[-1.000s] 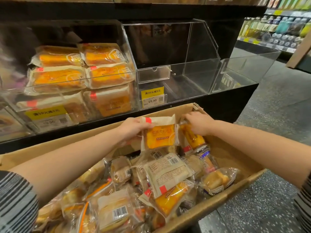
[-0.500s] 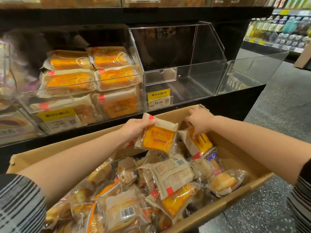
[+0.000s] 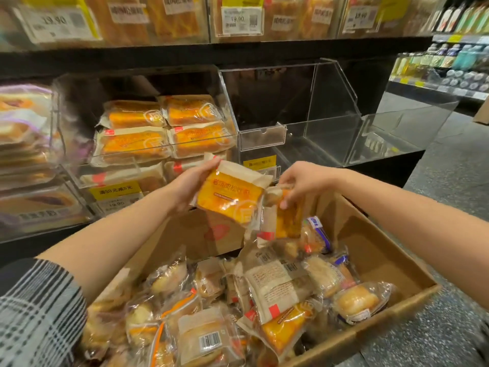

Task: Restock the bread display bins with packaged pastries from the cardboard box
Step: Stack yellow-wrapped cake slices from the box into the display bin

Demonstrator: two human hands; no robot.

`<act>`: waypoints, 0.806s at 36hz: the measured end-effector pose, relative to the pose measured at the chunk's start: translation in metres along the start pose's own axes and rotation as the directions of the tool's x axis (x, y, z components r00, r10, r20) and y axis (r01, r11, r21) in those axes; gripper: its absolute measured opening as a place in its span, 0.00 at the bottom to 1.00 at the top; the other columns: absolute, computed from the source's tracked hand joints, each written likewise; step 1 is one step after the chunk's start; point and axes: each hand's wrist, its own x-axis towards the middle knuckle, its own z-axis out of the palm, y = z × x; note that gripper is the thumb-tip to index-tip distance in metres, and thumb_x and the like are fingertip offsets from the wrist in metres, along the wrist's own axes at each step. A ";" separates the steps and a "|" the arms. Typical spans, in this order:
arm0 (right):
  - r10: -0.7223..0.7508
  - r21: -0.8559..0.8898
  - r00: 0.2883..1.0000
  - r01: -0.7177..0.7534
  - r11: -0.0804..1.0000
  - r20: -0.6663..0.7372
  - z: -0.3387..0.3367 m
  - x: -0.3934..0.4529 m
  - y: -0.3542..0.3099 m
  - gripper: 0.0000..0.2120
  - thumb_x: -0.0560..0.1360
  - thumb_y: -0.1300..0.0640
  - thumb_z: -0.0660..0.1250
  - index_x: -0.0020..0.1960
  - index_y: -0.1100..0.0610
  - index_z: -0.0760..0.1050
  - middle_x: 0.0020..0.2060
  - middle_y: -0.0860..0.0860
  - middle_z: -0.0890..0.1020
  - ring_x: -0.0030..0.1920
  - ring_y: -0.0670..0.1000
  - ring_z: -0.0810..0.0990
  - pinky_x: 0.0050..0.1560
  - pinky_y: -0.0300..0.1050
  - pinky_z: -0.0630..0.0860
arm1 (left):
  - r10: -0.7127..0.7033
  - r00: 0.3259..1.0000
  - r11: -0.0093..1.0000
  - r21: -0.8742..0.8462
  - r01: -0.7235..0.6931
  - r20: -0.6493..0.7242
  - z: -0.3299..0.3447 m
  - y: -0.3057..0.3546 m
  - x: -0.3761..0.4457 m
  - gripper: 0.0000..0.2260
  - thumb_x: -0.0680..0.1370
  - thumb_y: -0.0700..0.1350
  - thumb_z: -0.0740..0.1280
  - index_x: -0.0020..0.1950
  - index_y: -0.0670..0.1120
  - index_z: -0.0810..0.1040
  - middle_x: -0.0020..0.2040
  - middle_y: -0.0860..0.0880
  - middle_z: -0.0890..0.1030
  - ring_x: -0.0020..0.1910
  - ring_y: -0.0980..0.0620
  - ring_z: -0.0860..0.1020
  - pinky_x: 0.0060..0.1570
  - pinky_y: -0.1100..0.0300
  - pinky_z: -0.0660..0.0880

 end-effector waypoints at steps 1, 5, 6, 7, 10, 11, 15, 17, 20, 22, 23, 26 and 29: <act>-0.006 0.105 1.000 0.008 0.994 -0.026 -0.003 0.000 -0.004 0.18 0.68 0.50 0.76 0.51 0.62 0.80 0.45 0.55 0.82 0.47 0.52 0.81 0.51 0.46 0.77 | 0.024 1.000 0.999 -0.047 -0.025 -0.014 -0.006 0.007 -0.003 0.14 0.80 0.56 0.58 0.50 0.48 0.78 0.41 0.49 0.84 0.40 0.51 0.83 0.38 0.57 0.79; -0.008 0.501 0.992 0.070 0.862 -0.124 -0.013 -0.003 -0.026 0.12 0.72 0.52 0.72 0.51 0.58 0.78 0.45 0.50 0.83 0.46 0.48 0.84 0.47 0.42 0.81 | 0.116 0.990 0.980 -0.149 -0.128 -0.085 -0.027 0.025 -0.014 0.16 0.76 0.59 0.62 0.55 0.49 0.79 0.45 0.49 0.85 0.50 0.47 0.82 0.48 0.50 0.76; -0.011 0.561 0.988 0.095 0.822 -0.151 -0.015 -0.003 -0.032 0.09 0.73 0.52 0.71 0.51 0.55 0.78 0.44 0.49 0.83 0.45 0.47 0.84 0.45 0.40 0.81 | 0.122 0.990 0.977 -0.167 -0.133 -0.076 -0.031 0.027 -0.016 0.19 0.73 0.60 0.64 0.56 0.49 0.79 0.48 0.47 0.85 0.53 0.45 0.81 0.52 0.48 0.76; -0.011 0.605 0.984 0.119 0.787 -0.179 -0.017 -0.003 -0.039 0.07 0.73 0.53 0.70 0.50 0.54 0.77 0.43 0.49 0.83 0.43 0.46 0.84 0.42 0.38 0.81 | 0.124 0.990 0.974 -0.183 -0.133 -0.060 -0.033 0.030 -0.018 0.21 0.70 0.61 0.64 0.56 0.50 0.79 0.50 0.47 0.85 0.54 0.44 0.81 0.54 0.47 0.75; -0.029 0.703 0.968 0.202 0.681 -0.250 -0.024 -0.003 -0.059 0.06 0.75 0.57 0.67 0.51 0.56 0.77 0.40 0.49 0.82 0.39 0.45 0.84 0.38 0.36 0.79 | 0.151 0.987 0.969 -0.190 -0.158 -0.052 -0.034 0.039 -0.025 0.22 0.69 0.61 0.63 0.56 0.50 0.78 0.48 0.48 0.85 0.49 0.48 0.83 0.50 0.49 0.76; -0.036 0.722 0.964 0.223 0.655 -0.265 -0.025 -0.002 -0.065 0.06 0.76 0.57 0.66 0.51 0.57 0.77 0.40 0.49 0.82 0.39 0.45 0.84 0.38 0.37 0.80 | 0.163 0.984 0.966 -0.193 -0.173 -0.067 -0.034 0.042 -0.026 0.22 0.70 0.62 0.62 0.57 0.50 0.78 0.48 0.48 0.85 0.48 0.48 0.83 0.48 0.50 0.77; -0.031 0.773 0.956 0.256 0.580 -0.293 -0.030 0.006 -0.085 0.09 0.76 0.53 0.66 0.53 0.56 0.77 0.42 0.49 0.84 0.45 0.48 0.84 0.46 0.44 0.82 | 0.226 0.956 0.919 -0.285 -0.273 -0.187 -0.050 0.054 -0.029 0.19 0.78 0.61 0.57 0.59 0.51 0.77 0.49 0.49 0.84 0.49 0.49 0.83 0.47 0.52 0.78; 0.008 0.818 0.952 0.259 0.514 -0.307 -0.032 0.013 -0.096 0.10 0.76 0.51 0.66 0.54 0.55 0.76 0.45 0.51 0.84 0.48 0.50 0.84 0.48 0.47 0.82 | 0.233 0.943 0.870 -0.382 -0.311 -0.237 -0.065 0.059 -0.027 0.21 0.79 0.63 0.55 0.61 0.51 0.77 0.54 0.47 0.84 0.53 0.47 0.82 0.54 0.49 0.78; 0.126 0.889 0.938 0.255 0.380 -0.323 -0.034 0.027 -0.117 0.10 0.77 0.55 0.66 0.56 0.56 0.76 0.51 0.55 0.83 0.51 0.54 0.83 0.50 0.52 0.80 | 0.226 0.897 0.809 -0.441 -0.390 -0.379 -0.087 0.066 -0.023 0.22 0.80 0.63 0.54 0.61 0.52 0.77 0.58 0.45 0.82 0.57 0.45 0.81 0.59 0.46 0.76; 0.210 0.930 0.925 0.261 0.260 -0.318 -0.036 0.035 -0.133 0.05 0.76 0.60 0.64 0.51 0.57 0.76 0.52 0.58 0.80 0.50 0.57 0.80 0.46 0.52 0.79 | 0.239 0.858 0.752 -0.472 -0.460 -0.455 -0.098 0.073 -0.022 0.20 0.81 0.61 0.52 0.59 0.51 0.77 0.55 0.45 0.84 0.54 0.46 0.82 0.52 0.49 0.79; 0.243 0.944 0.919 0.268 0.193 -0.310 -0.038 0.039 -0.141 0.04 0.75 0.62 0.62 0.48 0.57 0.75 0.50 0.59 0.78 0.48 0.58 0.79 0.44 0.50 0.79 | 0.239 0.839 0.728 -0.481 -0.488 -0.489 -0.104 0.077 -0.021 0.19 0.82 0.60 0.52 0.58 0.51 0.77 0.52 0.46 0.84 0.51 0.47 0.83 0.47 0.51 0.81; 0.295 0.951 0.905 0.301 0.067 -0.307 -0.043 0.052 -0.162 0.05 0.75 0.66 0.59 0.44 0.60 0.72 0.44 0.57 0.76 0.40 0.55 0.79 0.39 0.47 0.79 | 0.205 0.791 0.700 -0.479 -0.530 -0.577 -0.121 0.084 -0.019 0.19 0.81 0.60 0.55 0.63 0.52 0.75 0.55 0.46 0.83 0.53 0.46 0.83 0.48 0.49 0.81; 0.357 0.950 0.880 0.295 0.104 -0.313 -0.049 0.068 -0.175 0.04 0.77 0.66 0.61 0.52 0.62 0.70 0.46 0.57 0.75 0.44 0.55 0.80 0.45 0.48 0.81 | 0.161 0.734 0.725 -0.426 -0.542 -0.660 -0.133 0.083 -0.015 0.15 0.81 0.59 0.56 0.58 0.52 0.76 0.54 0.47 0.83 0.52 0.47 0.82 0.54 0.46 0.79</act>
